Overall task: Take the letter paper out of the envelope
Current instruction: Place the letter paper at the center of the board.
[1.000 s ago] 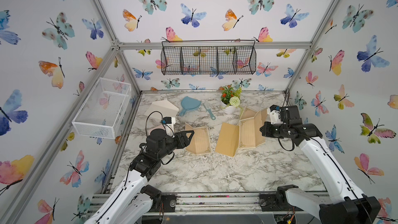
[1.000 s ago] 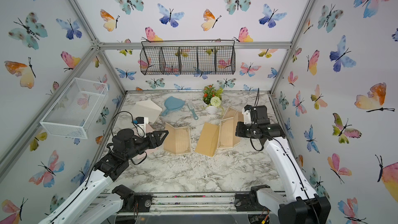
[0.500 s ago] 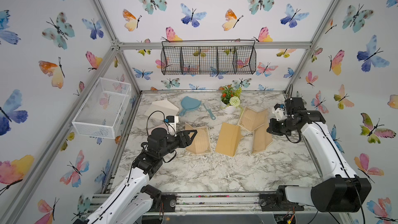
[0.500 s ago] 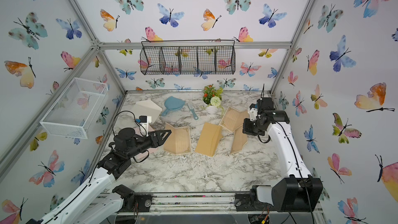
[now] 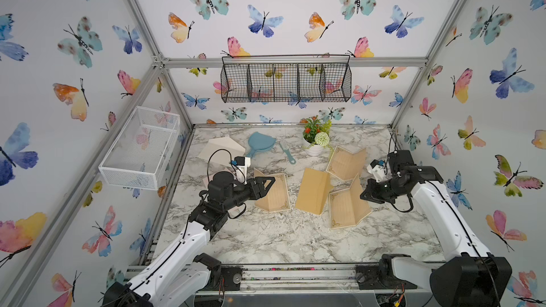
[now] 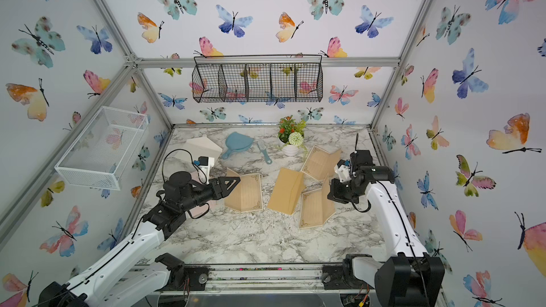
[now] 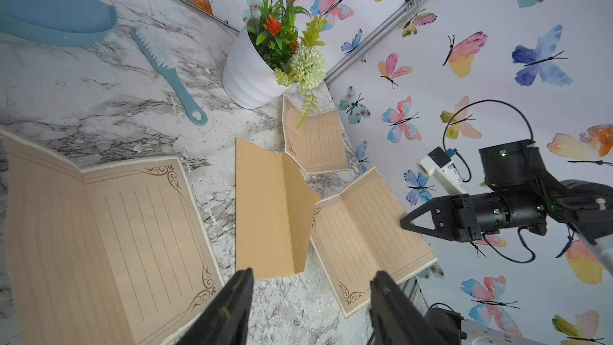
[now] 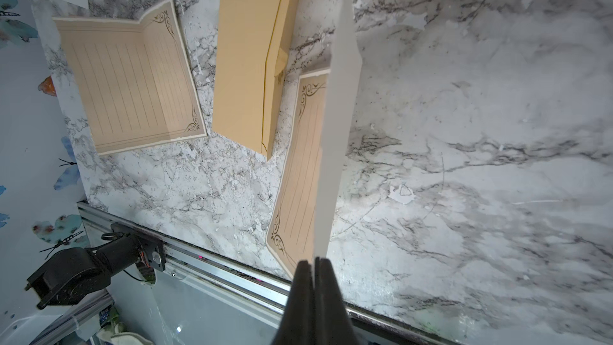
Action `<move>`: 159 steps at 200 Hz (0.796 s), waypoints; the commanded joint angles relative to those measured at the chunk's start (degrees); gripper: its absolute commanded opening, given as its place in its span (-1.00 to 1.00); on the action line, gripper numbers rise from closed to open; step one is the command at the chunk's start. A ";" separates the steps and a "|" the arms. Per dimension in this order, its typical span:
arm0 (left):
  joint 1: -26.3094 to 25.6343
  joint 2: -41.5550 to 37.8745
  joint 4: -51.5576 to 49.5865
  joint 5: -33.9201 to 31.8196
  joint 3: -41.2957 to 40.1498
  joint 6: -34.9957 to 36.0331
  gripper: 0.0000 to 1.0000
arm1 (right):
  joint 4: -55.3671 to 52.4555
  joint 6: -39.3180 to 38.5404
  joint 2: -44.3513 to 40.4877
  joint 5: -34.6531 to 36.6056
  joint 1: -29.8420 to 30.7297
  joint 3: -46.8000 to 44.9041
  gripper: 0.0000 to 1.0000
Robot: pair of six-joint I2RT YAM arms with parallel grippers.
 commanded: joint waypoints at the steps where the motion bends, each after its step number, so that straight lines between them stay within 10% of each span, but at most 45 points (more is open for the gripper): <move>1: 0.41 0.85 1.28 4.25 2.10 0.37 0.20 | 4.34 -1.07 2.23 -7.03 0.50 -3.41 -0.96; 36: 0.40 1.26 1.38 4.85 1.82 0.42 0.19 | 9.81 0.22 4.66 -7.00 0.67 -9.33 -0.96; 109: 0.42 5.09 3.93 9.58 3.39 0.02 0.16 | 8.94 9.62 9.97 22.02 0.36 -8.66 -0.94; 159: 0.40 3.49 1.76 10.42 4.09 0.68 0.16 | 12.99 5.89 12.68 10.27 -1.00 -8.22 -0.96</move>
